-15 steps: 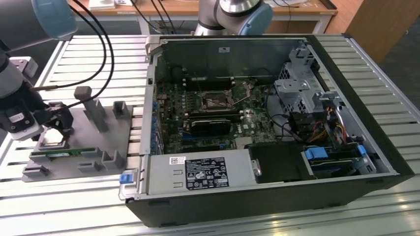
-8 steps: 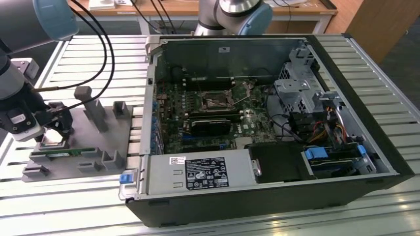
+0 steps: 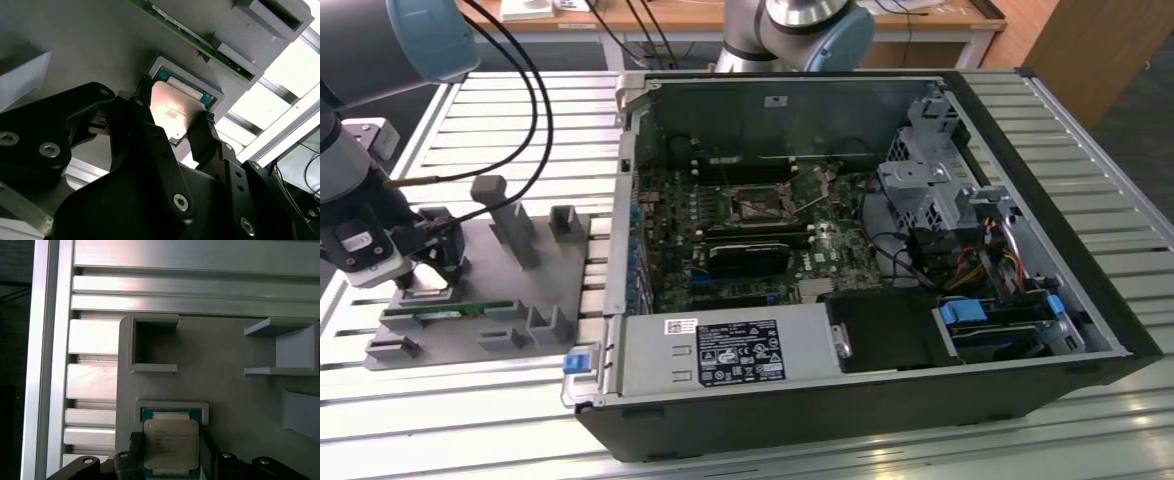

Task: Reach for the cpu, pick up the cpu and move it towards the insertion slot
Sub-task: 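Pick up the cpu and move it towards the insertion slot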

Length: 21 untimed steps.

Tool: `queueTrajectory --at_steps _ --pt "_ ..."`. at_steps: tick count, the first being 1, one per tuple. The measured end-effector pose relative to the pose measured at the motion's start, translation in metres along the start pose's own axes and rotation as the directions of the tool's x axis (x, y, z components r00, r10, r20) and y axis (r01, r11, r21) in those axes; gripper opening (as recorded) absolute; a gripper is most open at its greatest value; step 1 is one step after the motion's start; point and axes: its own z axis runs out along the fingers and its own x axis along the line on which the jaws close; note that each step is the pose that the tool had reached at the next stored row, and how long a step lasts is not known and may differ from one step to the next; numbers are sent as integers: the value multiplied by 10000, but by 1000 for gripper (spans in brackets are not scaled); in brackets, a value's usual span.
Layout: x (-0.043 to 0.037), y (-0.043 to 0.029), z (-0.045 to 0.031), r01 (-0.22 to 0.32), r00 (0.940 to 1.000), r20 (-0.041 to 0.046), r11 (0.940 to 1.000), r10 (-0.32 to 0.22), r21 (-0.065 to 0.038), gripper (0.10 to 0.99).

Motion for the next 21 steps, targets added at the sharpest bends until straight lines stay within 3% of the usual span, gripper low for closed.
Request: queueTrajectory --at_steps 6,9,10,21 --pt "0 1 -1 0 10000 0 10000 0 0 537" --pt "0 2 -23 -1 10000 0 10000 1 0 549" --pt "0 3 -31 1 10000 2 10000 -1 -1 612" --pt "2 5 -25 214 9998 -11 9998 -214 -2 612"
